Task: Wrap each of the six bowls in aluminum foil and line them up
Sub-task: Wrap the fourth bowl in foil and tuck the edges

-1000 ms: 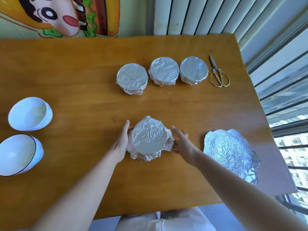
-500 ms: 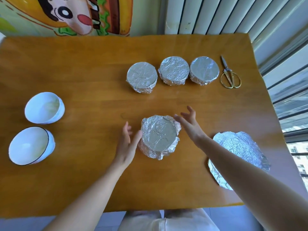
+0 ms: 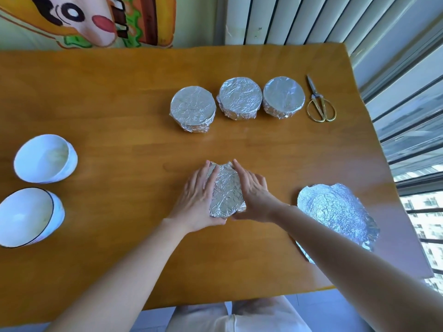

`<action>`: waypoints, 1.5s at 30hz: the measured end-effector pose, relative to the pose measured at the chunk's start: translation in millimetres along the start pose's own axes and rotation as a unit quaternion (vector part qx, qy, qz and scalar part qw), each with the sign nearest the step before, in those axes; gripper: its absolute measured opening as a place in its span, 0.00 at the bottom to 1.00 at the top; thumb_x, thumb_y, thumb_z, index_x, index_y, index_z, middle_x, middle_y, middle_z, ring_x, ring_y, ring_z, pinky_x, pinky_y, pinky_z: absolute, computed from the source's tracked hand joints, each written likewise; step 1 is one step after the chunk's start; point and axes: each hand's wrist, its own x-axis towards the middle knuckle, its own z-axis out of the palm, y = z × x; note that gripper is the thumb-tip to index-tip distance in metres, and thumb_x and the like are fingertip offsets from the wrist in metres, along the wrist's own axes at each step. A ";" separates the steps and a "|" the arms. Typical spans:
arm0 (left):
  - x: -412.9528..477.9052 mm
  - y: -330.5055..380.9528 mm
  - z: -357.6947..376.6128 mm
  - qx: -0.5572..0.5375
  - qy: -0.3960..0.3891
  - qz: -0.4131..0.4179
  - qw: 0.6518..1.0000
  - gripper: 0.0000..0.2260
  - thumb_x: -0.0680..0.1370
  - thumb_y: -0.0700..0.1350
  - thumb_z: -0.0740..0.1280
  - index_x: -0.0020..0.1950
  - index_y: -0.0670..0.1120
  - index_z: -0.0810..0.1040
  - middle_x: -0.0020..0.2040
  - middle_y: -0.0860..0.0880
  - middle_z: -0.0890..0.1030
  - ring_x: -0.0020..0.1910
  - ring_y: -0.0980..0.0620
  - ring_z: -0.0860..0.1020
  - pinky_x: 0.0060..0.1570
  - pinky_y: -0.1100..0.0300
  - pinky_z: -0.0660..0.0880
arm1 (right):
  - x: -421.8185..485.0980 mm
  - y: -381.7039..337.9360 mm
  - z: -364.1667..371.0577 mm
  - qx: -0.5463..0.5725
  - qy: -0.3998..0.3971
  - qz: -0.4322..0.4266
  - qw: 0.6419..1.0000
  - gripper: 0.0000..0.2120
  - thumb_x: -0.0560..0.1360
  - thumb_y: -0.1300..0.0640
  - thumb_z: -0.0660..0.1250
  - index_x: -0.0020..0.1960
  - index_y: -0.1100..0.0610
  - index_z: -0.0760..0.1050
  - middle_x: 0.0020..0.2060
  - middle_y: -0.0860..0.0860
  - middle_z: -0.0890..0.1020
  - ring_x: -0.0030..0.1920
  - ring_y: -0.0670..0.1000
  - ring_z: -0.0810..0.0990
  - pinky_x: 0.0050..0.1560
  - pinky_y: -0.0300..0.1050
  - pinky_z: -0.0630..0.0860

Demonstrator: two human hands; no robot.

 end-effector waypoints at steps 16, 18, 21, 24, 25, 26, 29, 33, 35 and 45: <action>-7.1 14.1 -3.1 -0.001 0.121 0.001 0.993 0.56 0.64 0.81 0.57 0.82 0.49 0.47 0.81 0.43 0.40 0.80 0.42 0.38 0.76 0.36 0.40 | -11.2 18.6 -16.6 0.107 0.022 0.033 0.993 0.51 0.64 0.40 0.58 0.80 0.51 0.39 0.79 0.51 0.51 0.78 0.51 0.50 0.73 0.55 0.48; 0.6 29.7 -1.9 0.018 0.122 -0.016 0.992 0.53 0.65 0.80 0.57 0.82 0.52 0.48 0.81 0.44 0.39 0.80 0.40 0.39 0.75 0.34 0.41 | -13.0 27.0 -17.3 0.108 0.061 0.052 0.991 0.43 0.66 0.47 0.58 0.80 0.51 0.51 0.77 0.50 0.58 0.75 0.52 0.60 0.68 0.53 0.56; 12.6 43.4 8.0 0.060 0.102 -0.047 0.992 0.51 0.66 0.80 0.54 0.82 0.54 0.47 0.81 0.43 0.40 0.79 0.36 0.42 0.72 0.30 0.45 | -14.1 35.7 -9.9 0.143 0.074 0.048 0.986 0.37 0.66 0.57 0.60 0.76 0.54 0.62 0.69 0.51 0.70 0.67 0.51 0.72 0.63 0.57 0.68; 19.6 41.8 20.1 0.082 0.099 -0.065 0.990 0.48 0.68 0.77 0.52 0.82 0.53 0.49 0.82 0.42 0.47 0.79 0.35 0.51 0.72 0.30 0.53 | -13.3 37.7 -4.7 0.198 0.077 0.041 0.976 0.35 0.66 0.61 0.60 0.74 0.57 0.65 0.65 0.51 0.74 0.63 0.51 0.75 0.61 0.46 0.70; 20.2 40.6 23.1 0.084 0.104 -0.068 0.989 0.46 0.69 0.76 0.53 0.82 0.53 0.51 0.82 0.42 0.49 0.79 0.36 0.53 0.72 0.31 0.55 | -12.4 38.5 -3.2 0.215 0.086 0.043 0.972 0.34 0.66 0.61 0.60 0.73 0.57 0.66 0.65 0.51 0.75 0.63 0.51 0.75 0.59 0.41 0.69; 19.5 39.5 23.8 0.088 0.111 -0.068 0.988 0.45 0.70 0.75 0.54 0.81 0.53 0.52 0.81 0.41 0.51 0.78 0.37 0.55 0.71 0.32 0.57 | -10.8 38.3 -3.2 0.228 0.099 0.043 0.968 0.32 0.67 0.61 0.60 0.72 0.57 0.67 0.65 0.51 0.75 0.62 0.51 0.75 0.57 0.38 0.68; 21.7 39.0 27.6 0.101 0.119 -0.070 0.985 0.43 0.71 0.72 0.56 0.81 0.52 0.54 0.81 0.42 0.54 0.77 0.37 0.57 0.70 0.35 0.59 | -2.7 45.3 -1.1 0.260 0.120 0.042 0.957 0.27 0.71 0.61 0.63 0.71 0.56 0.70 0.63 0.50 0.78 0.56 0.48 0.77 0.50 0.40 0.73; 22.4 38.7 28.2 0.105 0.117 -0.075 0.985 0.43 0.70 0.72 0.57 0.81 0.52 0.55 0.80 0.42 0.56 0.77 0.38 0.59 0.69 0.36 0.60 | 0.3 49.6 -0.1 0.291 0.082 0.020 0.953 0.20 0.74 0.62 0.68 0.65 0.53 0.75 0.52 0.44 0.81 0.48 0.48 0.79 0.44 0.34 0.72; 22.2 38.7 28.3 0.108 0.117 -0.075 0.984 0.43 0.70 0.72 0.58 0.81 0.52 0.56 0.80 0.43 0.57 0.76 0.38 0.60 0.68 0.36 0.61 | -3.0 51.2 0.7 0.317 0.074 0.024 0.945 0.20 0.72 0.60 0.69 0.64 0.53 0.74 0.51 0.41 0.81 0.48 0.46 0.79 0.45 0.34 0.71; 21.2 37.7 25.8 0.118 0.127 -0.065 0.983 0.43 0.69 0.70 0.61 0.80 0.53 0.59 0.78 0.44 0.60 0.75 0.38 0.61 0.67 0.39 0.60 | 8.8 64.3 10.8 0.482 0.061 0.082 0.870 0.07 0.71 0.65 0.75 0.44 0.54 0.83 0.40 0.55 0.85 0.42 0.48 0.80 0.51 0.51 0.77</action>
